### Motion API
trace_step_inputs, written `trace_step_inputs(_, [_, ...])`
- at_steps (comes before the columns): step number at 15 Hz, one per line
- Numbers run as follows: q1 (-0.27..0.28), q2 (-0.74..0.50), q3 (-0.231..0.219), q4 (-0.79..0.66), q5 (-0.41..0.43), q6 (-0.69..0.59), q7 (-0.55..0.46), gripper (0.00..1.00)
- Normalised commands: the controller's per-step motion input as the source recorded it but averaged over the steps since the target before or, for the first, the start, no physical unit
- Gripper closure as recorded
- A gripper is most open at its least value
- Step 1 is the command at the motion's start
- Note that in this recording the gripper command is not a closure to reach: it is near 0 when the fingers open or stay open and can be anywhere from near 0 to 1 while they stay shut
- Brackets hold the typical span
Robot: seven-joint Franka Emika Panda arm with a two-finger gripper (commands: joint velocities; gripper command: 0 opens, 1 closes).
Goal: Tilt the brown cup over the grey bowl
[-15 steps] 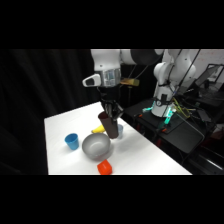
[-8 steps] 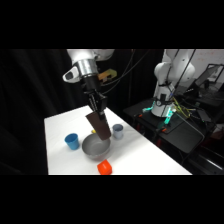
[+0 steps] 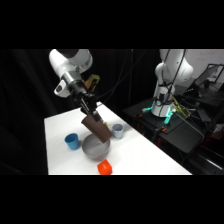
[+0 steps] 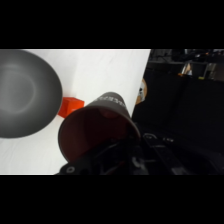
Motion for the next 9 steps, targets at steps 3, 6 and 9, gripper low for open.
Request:
trace_step_inputs(3, [-0.186, 0.37, 0.052, 0.55, 0.346, -0.64, -0.13, 0.11])
trace_step_inputs(6, [-0.090, 0.27, 0.017, 0.42, 0.268, -0.44, -0.04, 0.11])
trace_step_inputs(9, [-0.010, 0.14, -0.009, 0.29, 0.190, -0.28, 0.01, 0.11])
